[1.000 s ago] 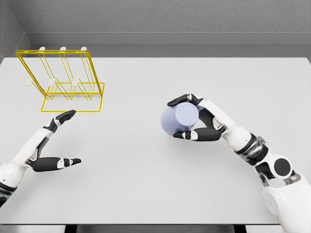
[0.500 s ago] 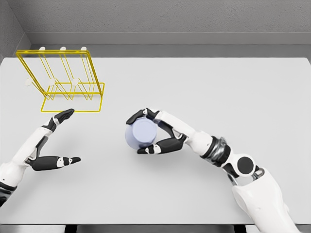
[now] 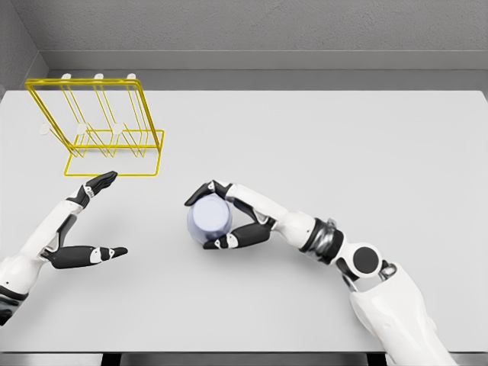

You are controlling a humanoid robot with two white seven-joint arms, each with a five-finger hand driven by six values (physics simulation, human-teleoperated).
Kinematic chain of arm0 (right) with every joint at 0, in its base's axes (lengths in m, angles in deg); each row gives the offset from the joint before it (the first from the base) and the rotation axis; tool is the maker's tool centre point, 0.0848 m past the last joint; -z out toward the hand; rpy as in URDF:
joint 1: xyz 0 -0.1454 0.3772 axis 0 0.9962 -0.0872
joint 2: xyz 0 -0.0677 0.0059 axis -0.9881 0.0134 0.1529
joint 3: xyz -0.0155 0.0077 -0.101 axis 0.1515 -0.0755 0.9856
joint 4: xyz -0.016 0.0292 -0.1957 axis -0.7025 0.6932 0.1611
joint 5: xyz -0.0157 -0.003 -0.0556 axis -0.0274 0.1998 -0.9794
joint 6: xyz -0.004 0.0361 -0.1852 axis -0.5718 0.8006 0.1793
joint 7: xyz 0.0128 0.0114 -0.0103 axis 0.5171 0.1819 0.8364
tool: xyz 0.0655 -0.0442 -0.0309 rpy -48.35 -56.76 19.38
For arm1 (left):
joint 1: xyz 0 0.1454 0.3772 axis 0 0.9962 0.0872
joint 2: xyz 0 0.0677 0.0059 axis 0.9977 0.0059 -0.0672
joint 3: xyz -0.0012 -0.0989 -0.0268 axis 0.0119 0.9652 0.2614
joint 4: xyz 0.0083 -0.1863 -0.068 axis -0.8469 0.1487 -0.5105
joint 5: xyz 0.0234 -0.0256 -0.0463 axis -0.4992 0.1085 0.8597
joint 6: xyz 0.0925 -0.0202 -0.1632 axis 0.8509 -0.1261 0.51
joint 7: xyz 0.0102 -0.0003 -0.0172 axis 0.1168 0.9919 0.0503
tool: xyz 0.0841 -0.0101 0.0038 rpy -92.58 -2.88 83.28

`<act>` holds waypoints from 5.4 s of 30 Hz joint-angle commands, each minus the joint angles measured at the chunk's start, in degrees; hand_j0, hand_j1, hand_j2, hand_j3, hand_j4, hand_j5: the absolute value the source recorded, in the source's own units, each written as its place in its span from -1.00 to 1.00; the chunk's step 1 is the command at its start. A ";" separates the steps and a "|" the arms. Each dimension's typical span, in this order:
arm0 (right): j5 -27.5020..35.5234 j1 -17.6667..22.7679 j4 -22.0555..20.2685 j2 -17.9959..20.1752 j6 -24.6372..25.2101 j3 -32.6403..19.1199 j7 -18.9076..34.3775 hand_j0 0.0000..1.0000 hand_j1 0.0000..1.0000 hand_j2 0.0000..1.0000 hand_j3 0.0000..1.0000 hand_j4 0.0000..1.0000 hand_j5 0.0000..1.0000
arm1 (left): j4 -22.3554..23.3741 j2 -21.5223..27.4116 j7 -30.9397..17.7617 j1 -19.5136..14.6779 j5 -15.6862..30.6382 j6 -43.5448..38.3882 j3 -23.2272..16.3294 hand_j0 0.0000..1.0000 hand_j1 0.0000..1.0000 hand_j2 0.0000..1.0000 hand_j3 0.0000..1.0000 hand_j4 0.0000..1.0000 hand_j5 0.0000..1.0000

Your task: Place the cup on the cup holder with both arms

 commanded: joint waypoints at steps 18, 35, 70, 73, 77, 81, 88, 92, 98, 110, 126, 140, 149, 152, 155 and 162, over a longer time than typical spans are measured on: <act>0.27 0.09 2.17 -0.52 0.48 1.81 -0.05 0.07 0.07 0.07 0.07 0.07 0.07 | -0.02 -0.22 0.02 -0.09 0.43 0.03 -0.15 1.00 1.00 1.00 1.00 1.00 1.00; 0.27 0.70 4.55 -2.63 -0.92 1.63 -0.05 1.00 1.00 1.00 1.00 1.00 1.00 | -0.20 -1.45 -0.16 -0.26 0.43 0.03 -0.15 1.00 1.00 1.00 1.00 1.00 1.00; 0.35 -0.70 7.10 0.79 -1.80 -3.38 -0.05 1.00 1.00 1.00 1.00 1.00 1.00 | -0.46 -3.56 -0.07 -0.26 3.51 0.03 -4.45 1.00 1.00 1.00 1.00 1.00 1.00; 0.44 -0.79 7.10 2.73 -1.71 -4.78 -0.05 1.00 1.00 1.00 1.00 1.00 1.00 | -0.37 -3.48 -0.07 -0.88 5.44 0.03 -8.23 1.00 1.00 1.00 1.00 1.00 1.00; 0.53 -2.11 7.45 7.29 -1.71 -10.05 -0.05 1.00 1.00 1.00 1.00 1.00 1.00 | -0.37 -3.91 -0.07 -1.14 5.88 0.03 -9.11 1.00 1.00 1.00 1.00 1.00 1.00; 0.88 -2.46 7.45 15.47 -1.80 -16.29 -0.05 1.00 1.00 1.00 1.00 1.00 1.00 | -0.37 -5.59 -0.07 -3.34 5.97 0.03 -12.18 1.00 1.00 1.00 1.00 1.00 1.00; 0.27 -4.04 8.77 21.10 -2.07 -21.84 -0.05 1.00 1.00 1.00 1.00 1.00 1.00 | -0.29 -7.17 -0.16 -4.66 5.97 0.03 -13.86 1.00 1.00 1.00 1.00 1.00 1.00; -4.04 -5.27 8.77 23.20 -4.26 -20.96 -0.05 1.00 1.00 1.00 1.00 1.00 1.00 | -0.29 -8.13 -0.16 -5.45 7.11 0.03 -13.86 1.00 1.00 1.00 1.00 1.00 1.00; -2.82 -4.13 9.12 28.92 -14.55 -21.92 -0.05 1.00 1.00 1.00 1.00 1.00 1.00 | 0.15 -9.45 -0.16 -5.89 7.99 0.03 -13.77 1.00 1.00 1.00 1.00 1.00 1.00; 8.35 -0.44 8.06 31.91 -15.18 -19.46 -0.05 1.00 1.00 1.00 1.00 1.00 1.00 | 0.24 -10.60 -0.16 -5.98 7.90 -4.82 -13.77 1.00 1.00 1.00 1.00 1.00 1.00; 7.65 -0.79 7.54 34.19 -15.18 -19.11 -0.05 1.00 1.00 1.00 1.00 1.00 1.00 | 1.56 -13.85 -0.34 -6.86 7.55 -7.90 -13.86 1.00 1.00 1.00 1.00 1.00 1.00; 8.97 -0.88 7.62 34.28 -15.18 -17.35 -0.05 1.00 1.00 1.00 1.00 1.00 1.00 | 2.70 -17.36 -0.51 -6.94 7.82 -10.62 -13.77 1.00 1.00 1.00 1.00 1.00 1.00; 12.13 -0.44 7.80 34.37 -15.18 -17.00 -0.05 1.00 1.00 1.00 1.00 1.00 1.00 | 3.14 -18.50 -0.51 -7.65 7.73 -11.50 -13.77 1.00 1.00 1.00 1.00 1.00 1.00; 16.08 -0.53 9.11 34.28 -15.18 -15.95 -0.05 1.00 1.00 1.00 1.00 1.00 1.00 | 3.23 -18.68 -0.51 -7.73 7.73 -11.50 -13.86 1.00 1.00 1.00 1.00 1.00 1.00; 19.78 -0.79 13.33 34.19 -15.18 -13.66 -0.05 1.00 1.00 1.00 1.00 1.00 1.00 | 3.23 -19.30 -0.60 -7.73 7.64 -11.59 -13.86 1.00 1.00 1.00 1.00 1.00 1.00; 19.51 -0.88 10.08 35.16 -15.18 -10.85 -0.05 1.00 1.00 1.00 1.00 1.00 1.00 | 3.23 -20.09 -0.69 -7.73 7.46 -11.85 -13.94 1.00 1.00 1.00 1.00 1.00 1.00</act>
